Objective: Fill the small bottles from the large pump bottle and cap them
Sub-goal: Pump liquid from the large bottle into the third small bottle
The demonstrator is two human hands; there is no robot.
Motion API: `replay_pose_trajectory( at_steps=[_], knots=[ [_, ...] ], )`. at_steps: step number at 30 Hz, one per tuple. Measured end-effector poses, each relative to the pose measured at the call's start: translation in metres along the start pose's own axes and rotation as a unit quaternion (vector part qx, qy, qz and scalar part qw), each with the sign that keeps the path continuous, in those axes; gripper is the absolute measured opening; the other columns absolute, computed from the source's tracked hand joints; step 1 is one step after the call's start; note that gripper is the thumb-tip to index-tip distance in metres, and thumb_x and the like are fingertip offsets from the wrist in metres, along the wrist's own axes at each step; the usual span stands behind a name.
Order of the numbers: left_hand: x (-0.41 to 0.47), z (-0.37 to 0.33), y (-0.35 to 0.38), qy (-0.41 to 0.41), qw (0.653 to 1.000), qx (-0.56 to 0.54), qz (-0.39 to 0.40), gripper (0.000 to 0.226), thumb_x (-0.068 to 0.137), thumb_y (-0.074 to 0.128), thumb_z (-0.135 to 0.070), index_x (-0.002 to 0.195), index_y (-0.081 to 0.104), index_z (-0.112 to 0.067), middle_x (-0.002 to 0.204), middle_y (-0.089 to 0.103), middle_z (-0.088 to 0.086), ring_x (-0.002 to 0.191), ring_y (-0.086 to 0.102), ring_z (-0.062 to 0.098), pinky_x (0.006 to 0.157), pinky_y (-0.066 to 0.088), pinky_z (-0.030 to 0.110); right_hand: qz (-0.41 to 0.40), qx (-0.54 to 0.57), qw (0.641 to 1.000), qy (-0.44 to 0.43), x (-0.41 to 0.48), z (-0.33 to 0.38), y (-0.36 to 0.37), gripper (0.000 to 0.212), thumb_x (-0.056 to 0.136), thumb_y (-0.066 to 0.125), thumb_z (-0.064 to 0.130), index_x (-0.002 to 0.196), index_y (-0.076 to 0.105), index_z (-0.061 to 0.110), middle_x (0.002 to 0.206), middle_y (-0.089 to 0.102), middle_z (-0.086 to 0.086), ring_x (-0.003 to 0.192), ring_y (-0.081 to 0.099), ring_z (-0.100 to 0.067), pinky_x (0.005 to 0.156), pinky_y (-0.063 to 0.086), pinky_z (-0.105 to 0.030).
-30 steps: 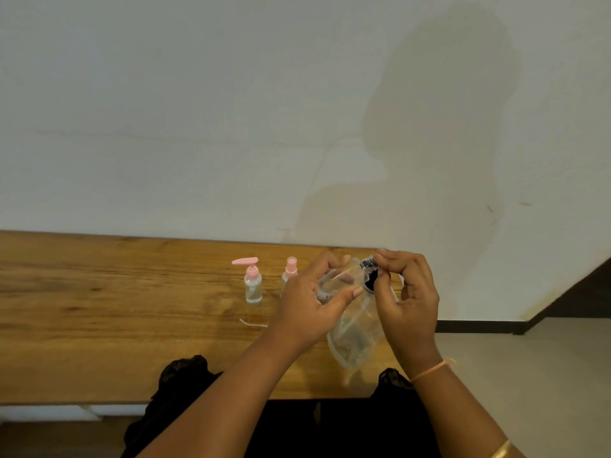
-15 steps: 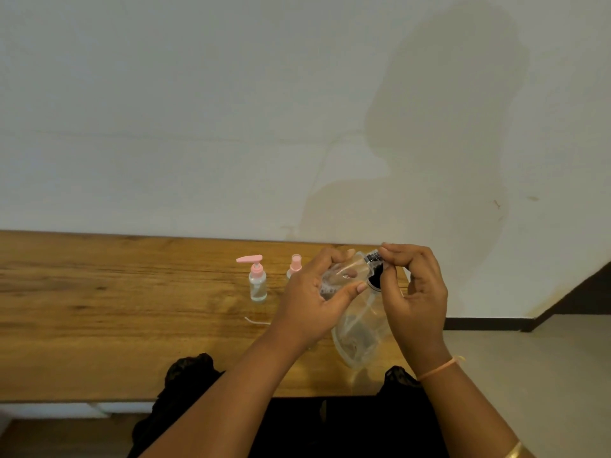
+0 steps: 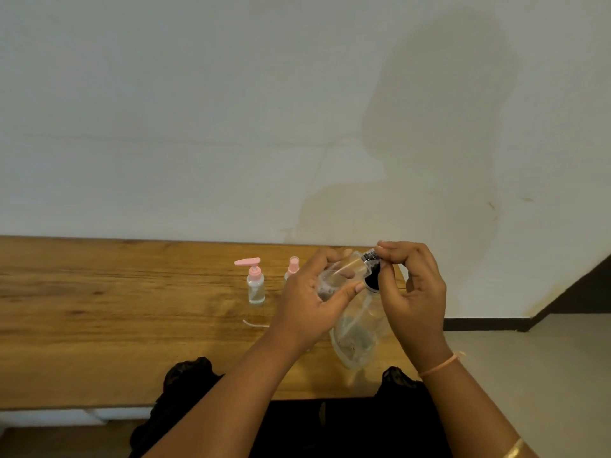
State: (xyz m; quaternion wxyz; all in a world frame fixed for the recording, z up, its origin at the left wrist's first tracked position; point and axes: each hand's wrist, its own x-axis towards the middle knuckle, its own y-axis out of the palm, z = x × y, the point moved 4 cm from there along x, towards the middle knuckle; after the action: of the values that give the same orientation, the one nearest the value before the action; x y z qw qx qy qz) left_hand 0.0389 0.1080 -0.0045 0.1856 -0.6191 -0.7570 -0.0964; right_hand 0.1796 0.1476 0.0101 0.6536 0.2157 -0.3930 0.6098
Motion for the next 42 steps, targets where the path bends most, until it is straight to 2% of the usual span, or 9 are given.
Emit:
replay_pose_trajectory(
  at_steps=[5, 9, 14, 20, 25, 29, 34, 39, 42],
  knots=[
    [0.001, 0.003, 0.000, -0.019, 1.000, 0.009, 0.007, 0.033, 0.080, 0.074, -0.020, 0.103, 0.057, -0.037, 0.098, 0.066, -0.021, 0.095, 0.065, 0.001, 0.077, 0.054, 0.020, 0.013, -0.011, 1.000, -0.002, 0.001, -0.006, 0.000, 0.014, 0.084, 0.050, 0.010, 0.092, 0.061, 0.013, 0.093, 0.058, -0.005, 0.096, 0.057, 0.001, 0.083, 0.045, -0.012],
    [0.001, 0.006, 0.001, -0.039, 0.999, 0.021, 0.013, 0.032, 0.080, 0.073, -0.023, 0.104, 0.058, -0.038, 0.095, 0.066, -0.017, 0.095, 0.064, 0.000, 0.076, 0.054, 0.019, 0.040, -0.025, 0.999, -0.011, 0.000, -0.013, -0.003, 0.014, 0.085, 0.051, 0.012, 0.095, 0.061, 0.013, 0.094, 0.057, -0.005, 0.096, 0.057, -0.001, 0.084, 0.046, -0.013],
    [0.001, 0.004, 0.002, -0.035, 0.999, 0.015, 0.016, 0.038, 0.081, 0.072, -0.019, 0.105, 0.055, -0.042, 0.102, 0.064, -0.022, 0.096, 0.064, -0.001, 0.076, 0.054, 0.017, 0.033, -0.031, 0.999, -0.016, -0.001, -0.009, -0.002, 0.014, 0.086, 0.051, 0.012, 0.095, 0.060, 0.014, 0.095, 0.057, -0.004, 0.097, 0.056, -0.002, 0.084, 0.046, -0.013],
    [0.000, -0.001, 0.001, -0.005, 1.000, 0.019, 0.014, 0.039, 0.081, 0.073, -0.022, 0.107, 0.056, -0.044, 0.112, 0.061, -0.024, 0.107, 0.059, -0.004, 0.080, 0.048, 0.009, 0.010, -0.032, 0.999, -0.031, 0.001, -0.002, -0.003, 0.014, 0.085, 0.050, 0.009, 0.094, 0.060, 0.015, 0.097, 0.058, -0.002, 0.097, 0.057, -0.001, 0.084, 0.048, -0.015],
    [0.002, 0.003, 0.002, -0.021, 0.999, 0.023, 0.017, 0.038, 0.078, 0.070, -0.031, 0.107, 0.055, -0.050, 0.111, 0.062, -0.023, 0.101, 0.063, 0.000, 0.081, 0.055, 0.024, 0.011, -0.027, 0.999, -0.027, -0.001, -0.007, -0.002, 0.014, 0.085, 0.050, 0.009, 0.094, 0.060, 0.014, 0.096, 0.056, -0.003, 0.097, 0.056, 0.001, 0.084, 0.047, -0.014],
    [0.002, 0.006, 0.003, -0.040, 0.999, 0.029, 0.023, 0.037, 0.077, 0.071, -0.031, 0.109, 0.057, -0.045, 0.108, 0.063, -0.022, 0.098, 0.065, 0.002, 0.082, 0.057, 0.033, 0.019, -0.036, 0.999, -0.024, -0.003, -0.013, -0.002, 0.012, 0.085, 0.051, 0.009, 0.093, 0.059, 0.013, 0.095, 0.055, -0.002, 0.098, 0.055, 0.002, 0.085, 0.046, -0.013],
    [0.001, 0.006, 0.001, -0.039, 0.999, 0.026, 0.022, 0.040, 0.081, 0.073, -0.019, 0.109, 0.057, -0.042, 0.106, 0.064, -0.022, 0.096, 0.065, 0.001, 0.079, 0.057, 0.027, 0.014, -0.028, 0.999, -0.016, -0.004, -0.008, -0.002, 0.013, 0.085, 0.050, 0.009, 0.093, 0.060, 0.013, 0.095, 0.056, -0.001, 0.098, 0.055, 0.002, 0.085, 0.045, -0.012],
    [0.001, 0.002, 0.001, -0.015, 0.999, 0.034, 0.018, 0.039, 0.079, 0.070, -0.030, 0.109, 0.055, -0.049, 0.110, 0.062, -0.026, 0.101, 0.063, 0.001, 0.080, 0.055, 0.024, 0.005, -0.028, 0.999, -0.027, -0.002, -0.001, -0.002, 0.016, 0.085, 0.050, 0.008, 0.095, 0.060, 0.015, 0.098, 0.057, -0.003, 0.099, 0.056, 0.000, 0.084, 0.047, -0.014],
    [0.001, 0.003, 0.001, -0.014, 0.999, 0.026, 0.017, 0.040, 0.079, 0.070, -0.028, 0.109, 0.055, -0.050, 0.110, 0.062, -0.024, 0.101, 0.063, 0.001, 0.079, 0.056, 0.025, 0.007, -0.029, 0.999, -0.025, 0.000, -0.002, -0.002, 0.016, 0.085, 0.049, 0.009, 0.095, 0.059, 0.016, 0.098, 0.057, -0.001, 0.099, 0.056, 0.001, 0.085, 0.048, -0.015]
  ],
)
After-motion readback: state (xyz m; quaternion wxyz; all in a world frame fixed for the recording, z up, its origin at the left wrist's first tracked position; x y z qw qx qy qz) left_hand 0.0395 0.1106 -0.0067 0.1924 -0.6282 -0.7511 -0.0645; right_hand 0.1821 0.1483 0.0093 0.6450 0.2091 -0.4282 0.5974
